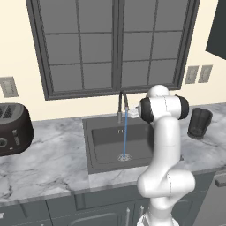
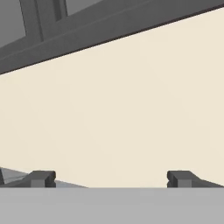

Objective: Turn on the sink faucet and place the jug under the water for a few seconds to fill it up.

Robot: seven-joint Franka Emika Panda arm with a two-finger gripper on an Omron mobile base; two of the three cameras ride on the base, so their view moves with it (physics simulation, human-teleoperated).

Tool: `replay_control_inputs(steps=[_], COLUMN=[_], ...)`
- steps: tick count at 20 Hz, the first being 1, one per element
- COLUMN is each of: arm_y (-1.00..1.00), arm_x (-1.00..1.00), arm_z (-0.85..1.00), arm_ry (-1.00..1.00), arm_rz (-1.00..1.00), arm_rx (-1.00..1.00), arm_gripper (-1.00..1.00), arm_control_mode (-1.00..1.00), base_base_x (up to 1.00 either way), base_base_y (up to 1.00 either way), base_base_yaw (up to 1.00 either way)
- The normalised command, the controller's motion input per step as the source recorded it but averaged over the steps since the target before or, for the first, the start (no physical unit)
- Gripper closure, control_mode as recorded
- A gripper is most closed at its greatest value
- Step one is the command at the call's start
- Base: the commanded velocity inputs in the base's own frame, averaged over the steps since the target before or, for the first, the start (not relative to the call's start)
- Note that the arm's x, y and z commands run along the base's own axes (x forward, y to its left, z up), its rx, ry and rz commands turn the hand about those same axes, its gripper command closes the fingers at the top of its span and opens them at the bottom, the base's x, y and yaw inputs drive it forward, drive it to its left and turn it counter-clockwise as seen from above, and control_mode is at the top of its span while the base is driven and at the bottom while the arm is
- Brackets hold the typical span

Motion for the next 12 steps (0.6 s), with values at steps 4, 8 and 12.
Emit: replay_control_inputs(steps=[4,8,12], arm_y=[-1.00,-1.00,-0.95], arm_x=[0.00,-0.01,-0.15], arm_z=[0.24,0.32,0.48], arm_ry=[0.00,0.00,0.00], arm_rz=[0.00,0.00,0.00], arm_rx=[0.00,0.00,0.00], arm_gripper=[-1.00,-1.00,-1.00], arm_control_mode=[-1.00,-1.00,-1.00], base_base_x=[0.00,0.00,0.00], base_base_y=[0.00,0.00,0.00], base_base_yaw=[0.00,0.00,0.00])
